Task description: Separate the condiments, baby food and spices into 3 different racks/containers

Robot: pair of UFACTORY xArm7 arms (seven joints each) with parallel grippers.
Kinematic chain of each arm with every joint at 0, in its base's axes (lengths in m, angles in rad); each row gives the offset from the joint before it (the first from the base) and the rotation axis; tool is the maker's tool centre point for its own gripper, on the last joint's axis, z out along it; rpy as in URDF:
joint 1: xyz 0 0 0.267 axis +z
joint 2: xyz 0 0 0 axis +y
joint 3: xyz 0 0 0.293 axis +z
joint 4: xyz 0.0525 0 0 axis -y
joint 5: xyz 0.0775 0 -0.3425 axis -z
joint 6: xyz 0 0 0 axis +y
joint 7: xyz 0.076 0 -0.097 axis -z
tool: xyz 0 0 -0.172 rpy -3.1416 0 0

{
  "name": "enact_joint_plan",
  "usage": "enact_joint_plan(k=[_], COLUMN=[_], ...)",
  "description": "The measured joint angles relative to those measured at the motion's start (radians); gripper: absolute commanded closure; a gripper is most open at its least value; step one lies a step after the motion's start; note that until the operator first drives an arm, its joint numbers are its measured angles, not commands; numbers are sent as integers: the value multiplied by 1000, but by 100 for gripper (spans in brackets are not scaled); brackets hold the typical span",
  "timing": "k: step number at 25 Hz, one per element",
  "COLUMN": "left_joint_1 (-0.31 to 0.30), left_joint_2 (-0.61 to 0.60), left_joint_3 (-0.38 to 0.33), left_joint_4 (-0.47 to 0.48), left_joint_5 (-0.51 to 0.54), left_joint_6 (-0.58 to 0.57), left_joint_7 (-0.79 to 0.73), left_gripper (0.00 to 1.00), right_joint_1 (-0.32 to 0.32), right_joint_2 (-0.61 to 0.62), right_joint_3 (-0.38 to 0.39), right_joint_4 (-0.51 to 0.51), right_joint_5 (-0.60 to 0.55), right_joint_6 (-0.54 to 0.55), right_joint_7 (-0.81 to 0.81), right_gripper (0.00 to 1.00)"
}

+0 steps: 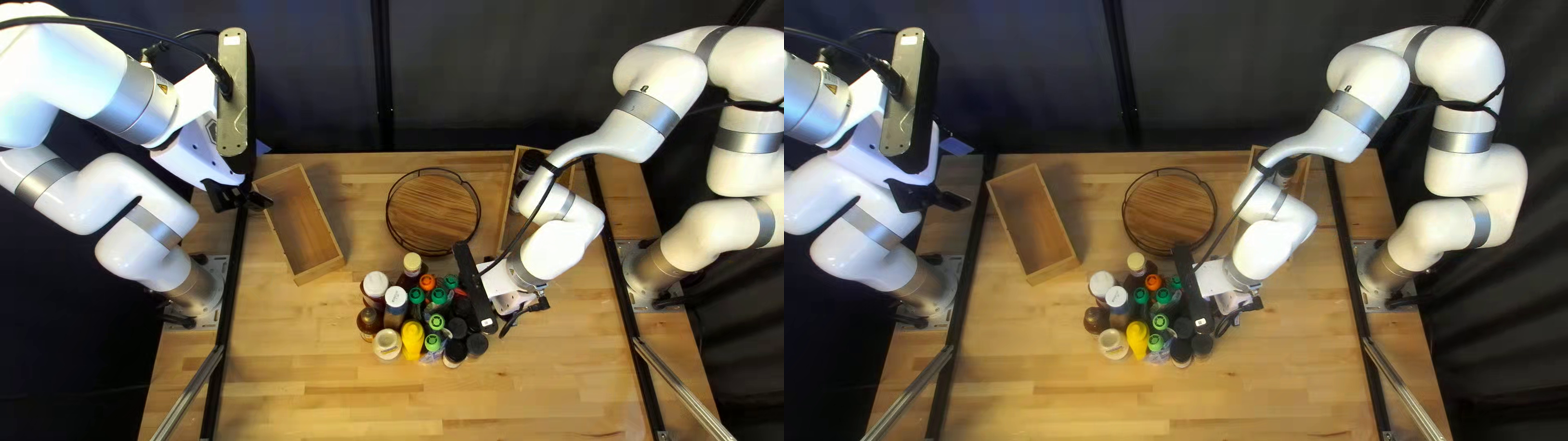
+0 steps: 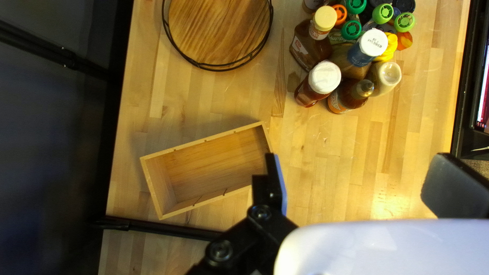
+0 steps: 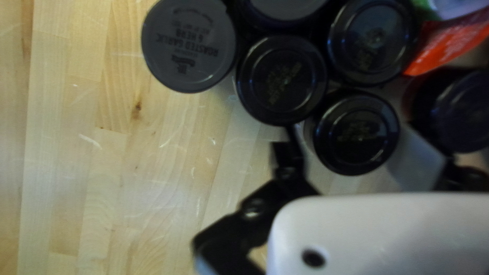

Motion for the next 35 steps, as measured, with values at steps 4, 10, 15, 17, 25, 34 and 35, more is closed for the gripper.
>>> enact_joint_plan(k=[4,10,15,17,25,34,35], left_joint_1=[0,0,0,0,0,0,0], left_joint_2=[0,0,0,0,0,0,0], left_joint_3=[0,0,0,0,0,0,0], left_joint_4=[0,0,0,0,0,0,0], left_joint_5=[0,0,0,0,0,0,0], left_joint_6=[0,0,0,0,0,0,0], left_joint_7=[0,0,0,0,0,0,0], left_gripper=[0,0,0,0,0,0,0], right_joint_1=[-47,-216,-370,-427,-614,-762,-778], right_joint_2=[-8,-109,-268,-334,-524,-597,-601], right_joint_3=[81,339,531,595,688,678,673], right_joint_4=[-14,-50,-81,-94,-160,-234,-243], right_joint_5=[21,93,159,180,199,154,146], right_joint_6=[39,218,405,473,624,686,689], right_joint_7=[5,-6,-43,-59,-118,-125,-120], right_gripper=[95,98,99,99,99,99,99])
